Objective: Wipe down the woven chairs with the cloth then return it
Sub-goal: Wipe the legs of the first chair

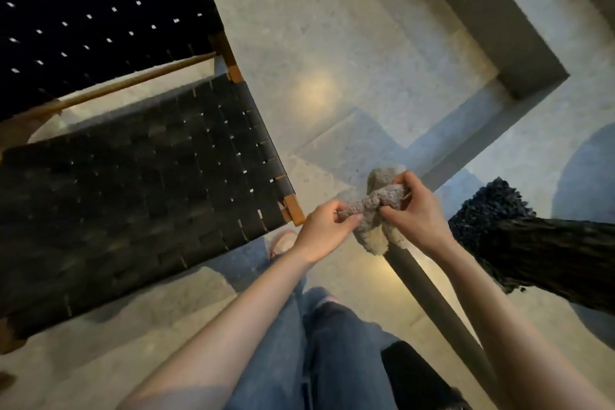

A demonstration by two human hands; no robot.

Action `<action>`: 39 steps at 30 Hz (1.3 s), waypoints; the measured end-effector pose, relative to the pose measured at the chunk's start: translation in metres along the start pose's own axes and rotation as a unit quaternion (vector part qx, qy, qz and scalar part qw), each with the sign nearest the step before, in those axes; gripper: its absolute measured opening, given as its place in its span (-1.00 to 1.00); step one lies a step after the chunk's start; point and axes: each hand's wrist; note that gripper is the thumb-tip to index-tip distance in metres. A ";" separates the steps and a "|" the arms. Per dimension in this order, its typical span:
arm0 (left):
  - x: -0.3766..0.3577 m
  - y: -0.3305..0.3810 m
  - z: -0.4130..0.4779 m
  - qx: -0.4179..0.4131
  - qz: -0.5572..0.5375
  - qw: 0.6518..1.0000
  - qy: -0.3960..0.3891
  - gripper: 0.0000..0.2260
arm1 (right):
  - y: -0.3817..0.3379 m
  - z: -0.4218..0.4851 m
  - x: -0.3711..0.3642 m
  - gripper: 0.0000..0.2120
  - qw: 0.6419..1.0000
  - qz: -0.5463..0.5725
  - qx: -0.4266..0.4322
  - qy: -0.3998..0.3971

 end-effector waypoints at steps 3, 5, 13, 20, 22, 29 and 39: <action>-0.009 0.011 0.013 0.016 -0.045 0.998 0.046 -0.69 | 0.006 0.028 0.010 -0.69 0.998 -0.045 0.027 -0.030; -0.015 0.013 0.020 0.026 -0.057 0.995 0.076 -0.69 | 0.012 0.043 0.011 -0.68 0.996 -0.050 0.036 -0.061; -0.042 -0.012 0.043 0.082 -0.165 0.981 0.061 -0.92 | 0.047 0.096 -0.012 -0.70 0.960 -0.079 0.127 -0.236; -0.065 -0.067 0.061 0.143 -0.266 0.941 0.155 -0.95 | 0.076 0.114 -0.057 -0.67 0.892 -0.142 0.217 -0.371; -0.068 -0.086 0.071 0.152 -0.294 0.928 0.173 -0.95 | 0.086 0.115 -0.072 -0.67 0.875 -0.161 0.227 -0.397; -0.074 -0.154 0.118 0.139 -0.300 0.927 0.178 -0.91 | 0.128 0.118 -0.127 -0.85 0.868 -0.146 0.241 -0.410; -0.035 -0.237 0.192 -0.002 -0.286 0.923 0.256 -0.81 | 0.174 0.147 -0.212 -0.81 0.882 -0.079 0.324 -0.333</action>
Point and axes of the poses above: each hand's wrist, its own z-axis towards the middle knuckle, its own x-axis out of the back of the hand, y = z × x, and after that the axes turned 14 degrees about x, right-handed
